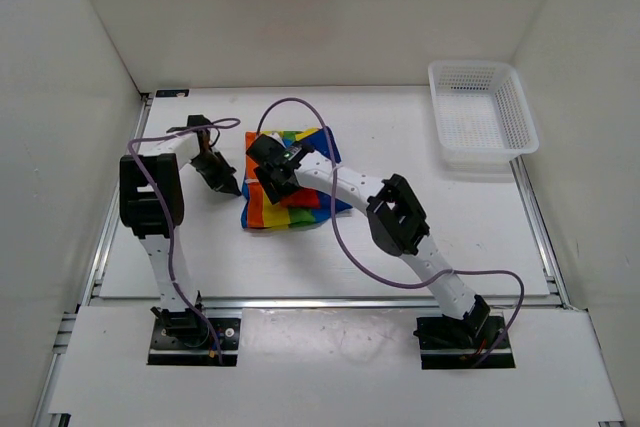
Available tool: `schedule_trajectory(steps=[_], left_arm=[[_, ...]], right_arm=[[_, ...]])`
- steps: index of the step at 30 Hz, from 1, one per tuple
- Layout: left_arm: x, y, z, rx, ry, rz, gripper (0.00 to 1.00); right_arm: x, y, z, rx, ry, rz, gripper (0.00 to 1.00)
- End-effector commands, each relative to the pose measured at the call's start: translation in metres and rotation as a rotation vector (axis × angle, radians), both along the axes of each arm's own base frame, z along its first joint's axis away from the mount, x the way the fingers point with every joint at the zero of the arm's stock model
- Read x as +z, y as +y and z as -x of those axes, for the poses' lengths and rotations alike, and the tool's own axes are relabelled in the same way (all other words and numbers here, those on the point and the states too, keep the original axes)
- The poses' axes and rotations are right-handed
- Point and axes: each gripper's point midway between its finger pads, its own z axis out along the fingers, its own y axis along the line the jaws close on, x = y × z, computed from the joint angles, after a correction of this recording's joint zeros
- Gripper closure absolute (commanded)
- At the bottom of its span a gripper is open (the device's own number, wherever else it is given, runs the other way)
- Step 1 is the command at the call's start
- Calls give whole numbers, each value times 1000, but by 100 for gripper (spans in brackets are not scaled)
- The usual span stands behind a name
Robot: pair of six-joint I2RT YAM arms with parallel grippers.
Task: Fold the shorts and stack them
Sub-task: Fold the shorts
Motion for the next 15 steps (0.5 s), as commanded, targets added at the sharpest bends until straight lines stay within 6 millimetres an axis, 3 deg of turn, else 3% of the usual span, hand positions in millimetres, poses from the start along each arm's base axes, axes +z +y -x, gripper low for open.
schedule_trajectory(steps=[1, 6, 11, 14, 15], left_arm=[[21, -11, -22, -25, -88, 29, 90], [15, -20, -18, -46, -79, 39, 90], [11, -22, -14, -39, -64, 50, 90], [12, -22, -14, -39, -73, 50, 90], [9, -22, -10, -39, -62, 50, 90]], right_arm=[[10, 6, -11, -1, -50, -7, 20], [2, 7, -12, 0, -43, 3, 21], [-19, 5, -11, 9, -22, 42, 27], [-23, 7, -10, 15, -16, 31, 49], [-21, 7, -7, 19, -9, 25, 61]])
